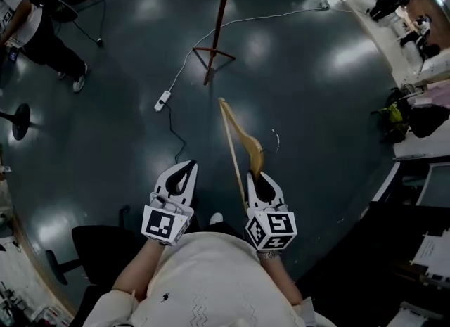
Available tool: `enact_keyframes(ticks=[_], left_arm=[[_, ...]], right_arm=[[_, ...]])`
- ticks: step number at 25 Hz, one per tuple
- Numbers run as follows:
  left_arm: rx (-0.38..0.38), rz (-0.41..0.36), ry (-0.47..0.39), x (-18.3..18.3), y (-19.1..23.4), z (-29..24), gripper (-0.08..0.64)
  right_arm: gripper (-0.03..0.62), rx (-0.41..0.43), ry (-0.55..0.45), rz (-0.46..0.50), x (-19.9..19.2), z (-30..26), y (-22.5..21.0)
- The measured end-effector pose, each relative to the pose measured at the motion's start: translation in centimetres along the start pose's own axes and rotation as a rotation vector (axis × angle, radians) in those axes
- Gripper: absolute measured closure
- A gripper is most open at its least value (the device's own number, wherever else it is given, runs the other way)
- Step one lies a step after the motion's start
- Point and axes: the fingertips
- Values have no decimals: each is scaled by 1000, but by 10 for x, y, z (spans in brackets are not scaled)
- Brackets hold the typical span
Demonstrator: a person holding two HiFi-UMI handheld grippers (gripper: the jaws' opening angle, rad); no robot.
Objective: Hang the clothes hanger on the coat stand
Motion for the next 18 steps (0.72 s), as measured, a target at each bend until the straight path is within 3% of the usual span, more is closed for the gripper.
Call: enact_keyframes(ticks=[3, 10, 18], left_arm=[[-9, 5, -42, 22, 37, -21, 548], [-8, -15, -24, 33, 109, -43, 548], [-17, -13, -25, 39, 145, -74, 548]], right_arm=[[523, -31, -16, -1, 19, -34, 7], [523, -73, -24, -13, 36, -96, 29], [523, -94, -27, -16, 54, -143, 29]])
Point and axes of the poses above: the fingertips, and each gripper's own axes: z backward along the fingers, y to its left, x out of its top, and after that the axes turned 9 degrees about -y, right-handed
